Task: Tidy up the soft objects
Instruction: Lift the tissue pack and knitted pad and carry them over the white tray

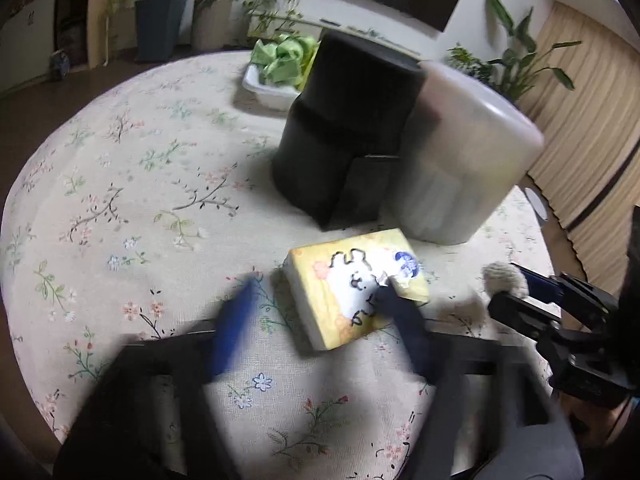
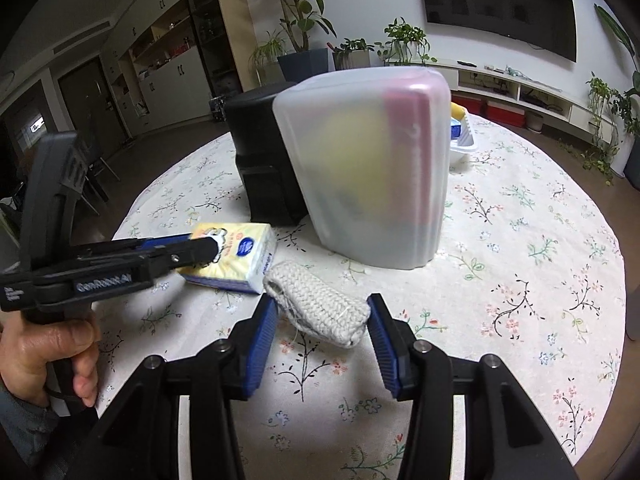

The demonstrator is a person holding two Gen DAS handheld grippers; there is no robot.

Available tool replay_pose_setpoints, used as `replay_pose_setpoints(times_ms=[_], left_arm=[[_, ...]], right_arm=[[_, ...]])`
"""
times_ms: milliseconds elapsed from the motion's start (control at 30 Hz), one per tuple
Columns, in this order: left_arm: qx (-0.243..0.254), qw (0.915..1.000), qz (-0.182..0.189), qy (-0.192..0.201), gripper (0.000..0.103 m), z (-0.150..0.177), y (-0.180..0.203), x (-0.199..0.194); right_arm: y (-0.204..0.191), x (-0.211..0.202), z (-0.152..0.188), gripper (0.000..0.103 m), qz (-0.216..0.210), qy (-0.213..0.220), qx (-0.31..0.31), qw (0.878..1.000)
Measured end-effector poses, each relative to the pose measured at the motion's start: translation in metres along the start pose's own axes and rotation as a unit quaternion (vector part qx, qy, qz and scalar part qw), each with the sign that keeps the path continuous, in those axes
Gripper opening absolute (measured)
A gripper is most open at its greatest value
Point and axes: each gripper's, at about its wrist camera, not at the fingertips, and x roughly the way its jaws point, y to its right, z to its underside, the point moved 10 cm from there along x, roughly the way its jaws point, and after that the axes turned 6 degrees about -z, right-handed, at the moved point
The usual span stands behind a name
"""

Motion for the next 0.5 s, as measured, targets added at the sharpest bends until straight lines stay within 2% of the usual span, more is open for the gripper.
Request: replay_pose_setpoints(times_ms=[300,400,500], left_arm=[[0.04,0.9991,-0.005,-0.016,0.091,0.0,0.02,0.013],[0.082,0.9953,-0.042,-0.029,0.098,0.003,0.029,0.021],[0.095,0.9924,-0.072,-0.032,0.102,0.005,0.033,0.026]], right_arm=[[0.003,0.006,0.005,0.049,-0.007,-0.008,0.008,1.0],[0.004,0.008,0.005,0.049,-0.009,-0.01,0.01,1.0],[0.003,0.01,0.005,0.049,-0.011,-0.009,0.011,1.0]])
